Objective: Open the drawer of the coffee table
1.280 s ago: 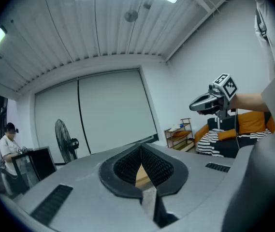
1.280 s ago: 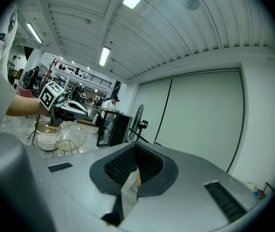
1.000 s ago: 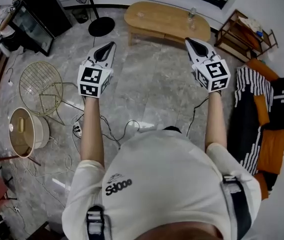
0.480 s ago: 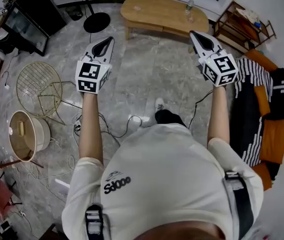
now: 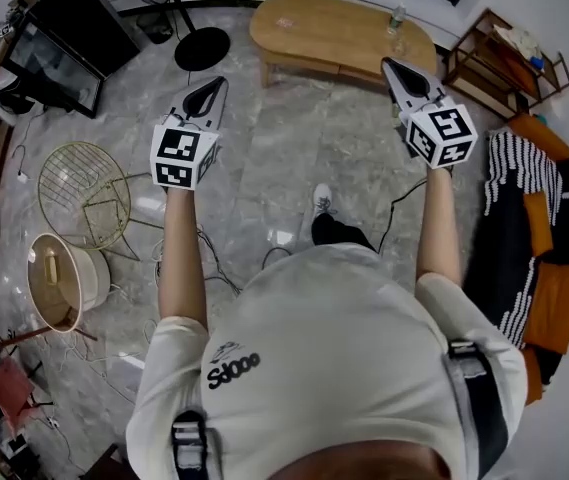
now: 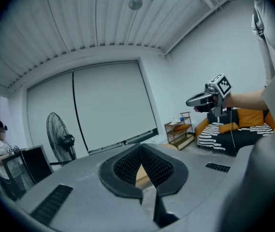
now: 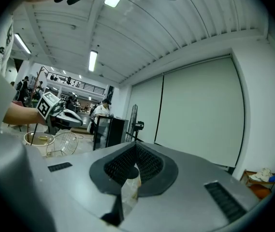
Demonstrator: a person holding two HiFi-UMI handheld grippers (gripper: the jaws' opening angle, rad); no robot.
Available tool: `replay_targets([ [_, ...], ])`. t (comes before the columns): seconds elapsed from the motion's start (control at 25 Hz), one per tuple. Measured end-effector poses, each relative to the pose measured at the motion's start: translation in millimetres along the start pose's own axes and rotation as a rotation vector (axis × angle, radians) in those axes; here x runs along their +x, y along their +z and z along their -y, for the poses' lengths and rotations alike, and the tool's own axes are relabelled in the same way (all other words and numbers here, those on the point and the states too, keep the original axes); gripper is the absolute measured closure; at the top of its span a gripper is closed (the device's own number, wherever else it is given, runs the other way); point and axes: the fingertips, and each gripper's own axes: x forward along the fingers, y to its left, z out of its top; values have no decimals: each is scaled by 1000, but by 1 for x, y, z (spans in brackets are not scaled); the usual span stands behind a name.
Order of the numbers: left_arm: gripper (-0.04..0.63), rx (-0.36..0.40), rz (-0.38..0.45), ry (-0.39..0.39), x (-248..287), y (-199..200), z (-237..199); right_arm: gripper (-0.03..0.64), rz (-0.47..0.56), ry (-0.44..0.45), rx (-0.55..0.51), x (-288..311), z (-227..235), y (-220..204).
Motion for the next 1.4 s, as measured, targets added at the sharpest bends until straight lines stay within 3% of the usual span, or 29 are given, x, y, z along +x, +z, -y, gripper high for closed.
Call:
replay_targets([
  [0.56,577,-77,-65,63,215,5,-92,620,-57,42,11,155,183,-47],
  [0.8,577,-65,-90,88,287,7,-115,621,-62,53,23,193,245,-67],
  [1.12,577,-101,-108,142,317,2,-140,620,-65,70,48,217,275,-82],
  [1.4,577,-116,-115,135,331,-22,-161,620,-79,37,44,237,279,-93],
])
